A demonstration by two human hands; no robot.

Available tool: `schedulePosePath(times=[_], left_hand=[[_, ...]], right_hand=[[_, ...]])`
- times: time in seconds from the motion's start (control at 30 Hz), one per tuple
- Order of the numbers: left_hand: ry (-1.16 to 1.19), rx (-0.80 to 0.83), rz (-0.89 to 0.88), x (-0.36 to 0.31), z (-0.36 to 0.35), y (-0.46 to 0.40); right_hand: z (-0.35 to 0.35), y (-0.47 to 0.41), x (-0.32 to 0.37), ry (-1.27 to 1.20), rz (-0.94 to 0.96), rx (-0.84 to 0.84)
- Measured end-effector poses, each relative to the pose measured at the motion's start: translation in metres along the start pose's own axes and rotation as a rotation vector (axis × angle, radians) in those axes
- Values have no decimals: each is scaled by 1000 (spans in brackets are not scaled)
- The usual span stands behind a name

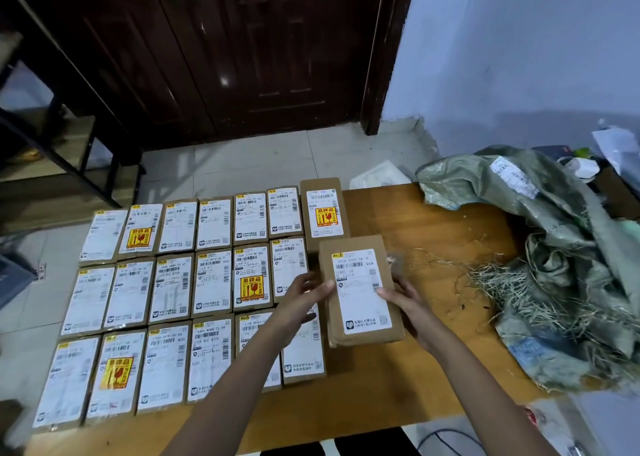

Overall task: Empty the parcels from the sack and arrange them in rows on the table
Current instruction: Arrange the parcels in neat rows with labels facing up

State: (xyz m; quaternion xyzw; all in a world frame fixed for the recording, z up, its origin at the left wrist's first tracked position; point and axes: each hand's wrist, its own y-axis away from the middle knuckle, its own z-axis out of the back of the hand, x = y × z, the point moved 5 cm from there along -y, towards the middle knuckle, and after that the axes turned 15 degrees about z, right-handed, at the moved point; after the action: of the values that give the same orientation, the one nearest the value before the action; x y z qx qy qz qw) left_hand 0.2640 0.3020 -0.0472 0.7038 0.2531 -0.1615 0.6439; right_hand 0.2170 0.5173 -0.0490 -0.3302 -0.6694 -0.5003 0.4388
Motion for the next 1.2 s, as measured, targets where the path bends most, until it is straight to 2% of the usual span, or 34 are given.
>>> schedulePosePath(times=[0.1, 0.17, 0.23, 0.33, 0.53, 0.83, 1.03, 1.13, 1.2], left_hand=[[-177, -247, -99, 3, 9, -1], [-398, -452, -243, 3, 19, -3], [-634, -555, -353, 5, 24, -6], [-893, -590, -393, 11, 25, -17], [-1171, -599, -373, 26, 27, -31], [-1125, -583, -395, 28, 27, -30], [-1054, -558, -383, 24, 29, -29], [-996, -659, -482, 13, 49, -16], [-841, -770, -465, 6, 78, -2]], right_hand=[[17, 9, -16, -3, -43, -21], [21, 10, -29, 18, -77, -6], [21, 7, -41, 33, -114, -8], [17, -4, -54, 27, -138, -22], [6, -29, -60, 24, -131, -34], [4, -52, -88, 176, -155, -89], [-7, -42, -77, 215, -109, -83], [-9, -39, -71, 231, -84, -66], [-7, -41, -65, 248, -68, -57]])
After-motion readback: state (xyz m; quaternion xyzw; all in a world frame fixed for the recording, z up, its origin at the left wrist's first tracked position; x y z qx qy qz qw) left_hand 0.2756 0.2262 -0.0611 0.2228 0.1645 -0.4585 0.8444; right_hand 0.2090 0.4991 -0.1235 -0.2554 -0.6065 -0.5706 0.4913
